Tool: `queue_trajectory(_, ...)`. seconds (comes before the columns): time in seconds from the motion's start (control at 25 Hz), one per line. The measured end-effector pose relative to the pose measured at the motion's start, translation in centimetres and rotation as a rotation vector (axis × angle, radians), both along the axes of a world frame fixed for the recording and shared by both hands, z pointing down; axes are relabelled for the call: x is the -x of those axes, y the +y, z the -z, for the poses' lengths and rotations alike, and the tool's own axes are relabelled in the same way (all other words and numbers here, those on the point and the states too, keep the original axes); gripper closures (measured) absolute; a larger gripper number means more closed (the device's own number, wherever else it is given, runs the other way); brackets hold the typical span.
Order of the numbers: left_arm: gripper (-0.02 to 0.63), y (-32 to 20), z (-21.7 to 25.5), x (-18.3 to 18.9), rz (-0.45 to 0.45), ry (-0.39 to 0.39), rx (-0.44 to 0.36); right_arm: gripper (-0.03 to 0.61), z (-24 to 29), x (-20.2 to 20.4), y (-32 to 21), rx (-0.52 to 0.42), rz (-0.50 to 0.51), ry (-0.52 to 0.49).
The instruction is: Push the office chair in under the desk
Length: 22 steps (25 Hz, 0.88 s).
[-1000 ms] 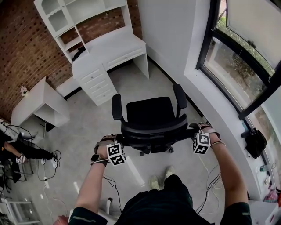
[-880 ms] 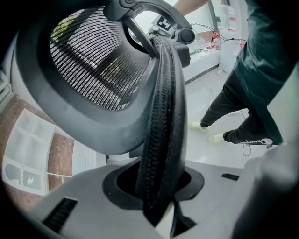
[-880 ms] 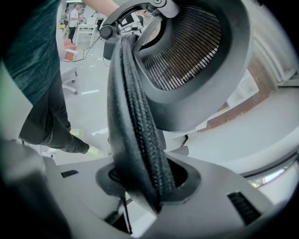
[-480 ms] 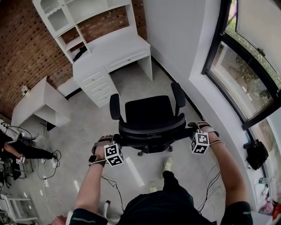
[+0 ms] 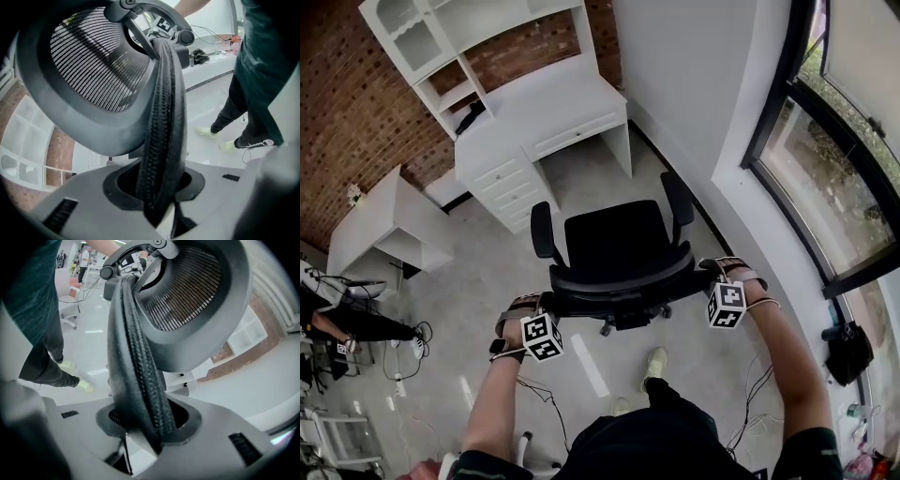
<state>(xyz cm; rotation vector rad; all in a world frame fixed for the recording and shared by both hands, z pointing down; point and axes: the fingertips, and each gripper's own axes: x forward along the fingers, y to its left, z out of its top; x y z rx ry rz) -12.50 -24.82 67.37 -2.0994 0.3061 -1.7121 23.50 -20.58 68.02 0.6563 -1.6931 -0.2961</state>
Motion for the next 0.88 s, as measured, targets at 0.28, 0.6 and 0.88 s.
queue_trajectory(0.28,0.491,-3.5,-0.1,-2.2,0.052,0.001,-0.004,0.44,-0.2,-2.4,-5.3,-0.004,0.045,-0.003)
queue_trajectory(0.6,0.489,-7.6,-0.2,-4.3,0.097,-0.001,-0.003,0.436,-0.3,-4.4,-11.0,-0.018,0.071,-0.021)
queue_trajectory(0.88,0.489,-11.6,-0.2,-5.4,0.122,0.007,-0.01,0.433,-0.2,-5.5,-16.0,-0.03,0.086,-0.024)
